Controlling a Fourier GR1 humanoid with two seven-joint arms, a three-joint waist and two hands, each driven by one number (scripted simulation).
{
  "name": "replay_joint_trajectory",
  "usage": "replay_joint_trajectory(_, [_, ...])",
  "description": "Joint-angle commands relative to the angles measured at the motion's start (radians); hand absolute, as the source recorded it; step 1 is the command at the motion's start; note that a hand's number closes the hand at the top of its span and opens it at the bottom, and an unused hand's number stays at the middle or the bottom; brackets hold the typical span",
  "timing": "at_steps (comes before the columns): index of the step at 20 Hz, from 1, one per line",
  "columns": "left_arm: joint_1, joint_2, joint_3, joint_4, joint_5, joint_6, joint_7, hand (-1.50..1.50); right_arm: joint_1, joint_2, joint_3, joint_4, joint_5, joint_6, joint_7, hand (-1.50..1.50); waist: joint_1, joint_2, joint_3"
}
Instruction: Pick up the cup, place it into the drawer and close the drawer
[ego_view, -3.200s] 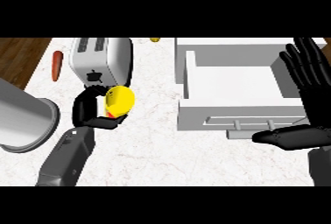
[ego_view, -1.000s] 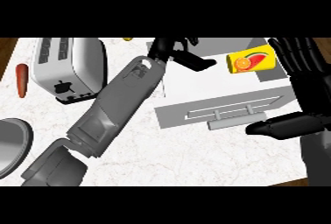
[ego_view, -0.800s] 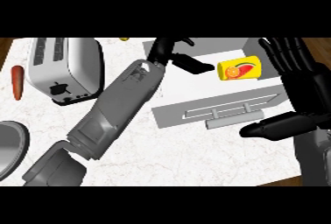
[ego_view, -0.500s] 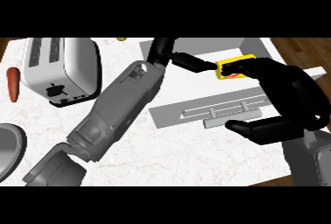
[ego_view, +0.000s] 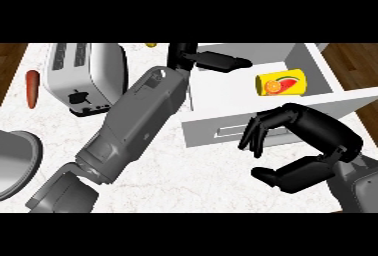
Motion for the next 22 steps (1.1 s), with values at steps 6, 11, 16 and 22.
replay_joint_trajectory(6, [0.004,0.0,0.03,0.036,0.042,-0.002,-0.052,-1.5,0.116,-0.067,0.115,0.031,0.451,-0.087,-0.091,-1.5,0.098,-0.014,0.002])
replay_joint_trajectory(11, [0.081,0.0,0.047,-0.007,0.059,-0.041,-0.104,-1.5,0.068,-0.003,0.194,0.264,0.619,-0.192,-0.156,-1.5,0.146,-0.02,0.001])
replay_joint_trajectory(16, [0.136,0.024,0.064,-0.048,0.054,-0.078,-0.115,-1.5,-0.046,0.024,0.23,0.606,0.722,-0.241,-0.3,-1.5,0.19,-0.016,0.002])
replay_joint_trajectory(22, [0.242,0.1,0.064,-0.138,0.062,-0.159,-0.089,-1.5,-0.215,0.051,0.137,0.955,0.742,-0.333,-0.455,1.5,0.225,-0.016,0.003])
